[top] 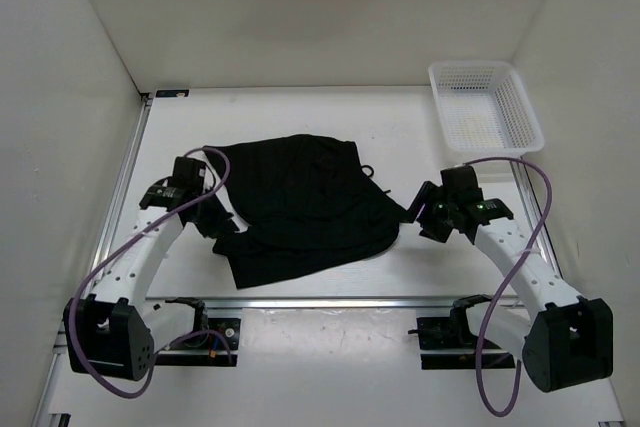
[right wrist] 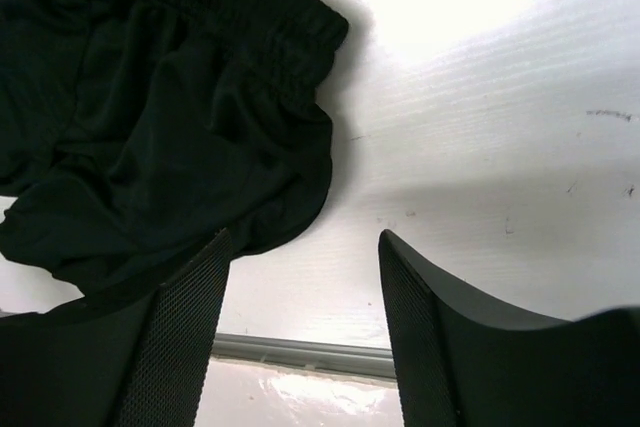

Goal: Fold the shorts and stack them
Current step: Flatten the shorts out

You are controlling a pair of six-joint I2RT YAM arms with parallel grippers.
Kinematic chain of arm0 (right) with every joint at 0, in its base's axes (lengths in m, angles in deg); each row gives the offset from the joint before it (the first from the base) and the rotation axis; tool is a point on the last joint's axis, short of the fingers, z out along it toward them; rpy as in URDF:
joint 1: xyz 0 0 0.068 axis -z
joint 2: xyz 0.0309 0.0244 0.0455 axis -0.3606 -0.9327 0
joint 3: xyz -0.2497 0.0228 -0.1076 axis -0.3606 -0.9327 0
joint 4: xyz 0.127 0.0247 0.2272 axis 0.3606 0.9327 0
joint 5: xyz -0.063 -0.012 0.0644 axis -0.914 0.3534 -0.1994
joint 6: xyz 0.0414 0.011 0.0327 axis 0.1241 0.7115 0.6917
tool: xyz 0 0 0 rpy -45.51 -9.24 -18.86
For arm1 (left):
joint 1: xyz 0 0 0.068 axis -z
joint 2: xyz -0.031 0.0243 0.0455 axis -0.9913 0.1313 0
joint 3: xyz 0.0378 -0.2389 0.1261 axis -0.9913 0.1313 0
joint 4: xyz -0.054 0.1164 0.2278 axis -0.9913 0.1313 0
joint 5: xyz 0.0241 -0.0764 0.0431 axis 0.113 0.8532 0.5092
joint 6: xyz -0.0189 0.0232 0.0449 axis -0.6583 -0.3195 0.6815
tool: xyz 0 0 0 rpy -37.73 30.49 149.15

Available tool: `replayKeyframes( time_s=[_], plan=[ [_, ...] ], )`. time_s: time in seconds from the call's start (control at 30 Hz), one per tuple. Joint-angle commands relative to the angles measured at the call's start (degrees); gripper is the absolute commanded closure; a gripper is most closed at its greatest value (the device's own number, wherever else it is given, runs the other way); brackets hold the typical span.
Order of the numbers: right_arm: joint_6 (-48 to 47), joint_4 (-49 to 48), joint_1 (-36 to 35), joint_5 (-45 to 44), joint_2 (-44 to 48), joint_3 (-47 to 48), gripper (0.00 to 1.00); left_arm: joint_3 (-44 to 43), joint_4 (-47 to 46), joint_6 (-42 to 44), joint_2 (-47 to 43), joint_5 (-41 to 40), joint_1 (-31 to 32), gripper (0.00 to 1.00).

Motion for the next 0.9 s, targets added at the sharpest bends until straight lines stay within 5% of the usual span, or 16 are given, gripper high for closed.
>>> replayKeyframes(
  time_s=[0.0, 0.17, 0.67, 0.77, 0.87],
  plan=[
    [2.1, -2.6, 1.1, 5.7, -1.1, -2.4, 0.3, 5.5, 1.1, -7.0, -1.2, 0.5, 2.9, 0.72],
    [4.2, -5.9, 1.6, 9.9, -4.0, -4.2, 0.23, 12.2, -0.3, -11.7, -0.7, 1.2, 6.4, 0.58],
    [3.0, -7.8, 2.1, 11.0, -6.3, -3.7, 0.15, 13.2, -10.4, -11.1, 15.5, -3.6, 8.1, 0.62],
    [3.7, -9.9, 2.1, 12.9, -8.4, -3.7, 0.14, 12.6, -10.4, -11.1, 16.0, -3.6, 8.6, 0.66],
    [4.8, -13.2, 2.1, 13.5, -11.3, -3.7, 0.15, 11.4, -10.4, -11.1, 15.4, -3.6, 8.6, 0.89]
  ],
)
